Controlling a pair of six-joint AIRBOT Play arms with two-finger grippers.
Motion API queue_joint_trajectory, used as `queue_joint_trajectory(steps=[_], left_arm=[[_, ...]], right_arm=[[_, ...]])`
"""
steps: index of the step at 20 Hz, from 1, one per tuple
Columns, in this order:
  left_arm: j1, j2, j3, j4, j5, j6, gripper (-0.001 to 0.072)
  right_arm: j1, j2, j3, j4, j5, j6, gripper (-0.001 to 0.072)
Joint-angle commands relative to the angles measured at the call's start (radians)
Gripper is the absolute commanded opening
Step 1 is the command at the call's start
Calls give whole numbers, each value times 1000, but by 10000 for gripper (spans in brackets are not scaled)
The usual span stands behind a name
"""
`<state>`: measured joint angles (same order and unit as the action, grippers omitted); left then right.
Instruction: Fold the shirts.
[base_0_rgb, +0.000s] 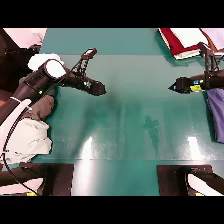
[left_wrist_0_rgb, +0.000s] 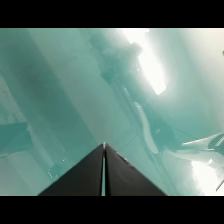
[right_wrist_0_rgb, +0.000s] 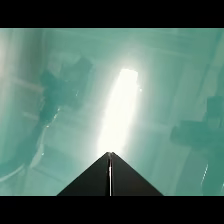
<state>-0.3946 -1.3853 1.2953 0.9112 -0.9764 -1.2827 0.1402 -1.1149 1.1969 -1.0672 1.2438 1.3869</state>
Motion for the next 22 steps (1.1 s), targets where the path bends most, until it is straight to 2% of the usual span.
queue_joint_trajectory(steps=[1,11,15,18,19,20,21,22], left_arm=[[0,0,0,0,0,0,26],[0,0,0,-20,0,0,26],[0,0,0,-71,67,2,26],[28,1,35,70,95,90,28],[53,1,67,151,102,84,199],[82,1,100,217,118,65,571],[122,0,135,301,145,11,643],[165,-1,163,381,167,-28,642]], right_arm=[[1,5,0,1,-6,0,18],[1,5,0,0,-6,0,18],[1,5,0,-2,-10,0,18],[1,3,0,0,-14,0,19],[1,3,0,0,-13,0,19],[1,3,0,0,-11,0,18],[1,3,0,0,-11,0,18],[2,3,0,2,-11,0,18]])
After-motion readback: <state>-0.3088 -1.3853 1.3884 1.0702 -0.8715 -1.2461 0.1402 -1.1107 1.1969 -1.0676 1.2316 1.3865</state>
